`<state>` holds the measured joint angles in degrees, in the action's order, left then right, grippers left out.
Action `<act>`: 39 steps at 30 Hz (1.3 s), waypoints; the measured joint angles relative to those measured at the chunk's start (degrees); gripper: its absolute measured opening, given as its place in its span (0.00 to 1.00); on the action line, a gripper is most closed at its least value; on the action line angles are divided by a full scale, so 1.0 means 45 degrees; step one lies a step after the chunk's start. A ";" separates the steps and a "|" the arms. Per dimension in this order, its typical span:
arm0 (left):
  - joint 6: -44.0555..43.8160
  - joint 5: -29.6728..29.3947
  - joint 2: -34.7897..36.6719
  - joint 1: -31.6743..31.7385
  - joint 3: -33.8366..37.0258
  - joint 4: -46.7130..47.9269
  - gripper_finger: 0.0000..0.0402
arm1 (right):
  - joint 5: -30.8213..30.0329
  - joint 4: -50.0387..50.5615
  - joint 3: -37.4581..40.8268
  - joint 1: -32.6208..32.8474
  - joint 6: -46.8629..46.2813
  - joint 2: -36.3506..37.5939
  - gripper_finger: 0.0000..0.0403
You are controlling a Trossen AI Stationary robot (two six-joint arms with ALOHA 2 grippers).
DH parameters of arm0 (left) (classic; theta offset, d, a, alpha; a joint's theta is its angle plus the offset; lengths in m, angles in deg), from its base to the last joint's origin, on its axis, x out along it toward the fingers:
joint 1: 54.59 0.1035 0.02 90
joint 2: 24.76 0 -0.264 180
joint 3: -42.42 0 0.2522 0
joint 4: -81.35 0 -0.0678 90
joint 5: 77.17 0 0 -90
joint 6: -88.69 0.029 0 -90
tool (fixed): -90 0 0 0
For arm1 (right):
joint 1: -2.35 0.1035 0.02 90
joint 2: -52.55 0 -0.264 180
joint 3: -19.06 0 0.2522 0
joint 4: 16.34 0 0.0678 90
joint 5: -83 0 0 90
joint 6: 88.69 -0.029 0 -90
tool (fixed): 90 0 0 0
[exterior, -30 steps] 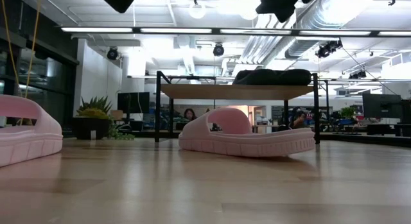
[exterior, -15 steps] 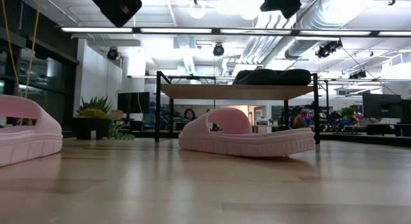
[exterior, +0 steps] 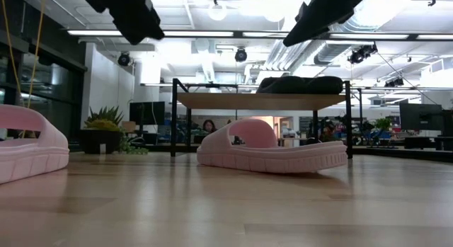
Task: Pick and place slides into the shelf
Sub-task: Put the right pink slipper on the shelf
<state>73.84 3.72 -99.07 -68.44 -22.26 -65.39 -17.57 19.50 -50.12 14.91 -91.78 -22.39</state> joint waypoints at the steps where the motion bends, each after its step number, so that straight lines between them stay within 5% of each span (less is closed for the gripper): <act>1: 0.0000 -0.0037 -0.0062 0.0000 0.0000 0.0032 0.28 | 0.0000 0.0000 0.0000 -0.0005 0.0006 -0.0041 0.27; 23: -0.0146 -0.0136 -0.0158 -0.0010 0.0000 0.0016 0.28 | -0.2654 0.0924 0.0000 -0.0005 0.0803 -0.1560 0.27; 39: -0.0146 -0.0135 -0.0158 -0.0010 0.0000 0.0031 0.28 | -0.2548 0.0695 0.0000 0.0000 0.1024 -0.3406 0.27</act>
<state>73.18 3.11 -99.78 -68.48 -22.26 -65.25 -29.04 22.63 -50.12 14.91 -87.18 -37.71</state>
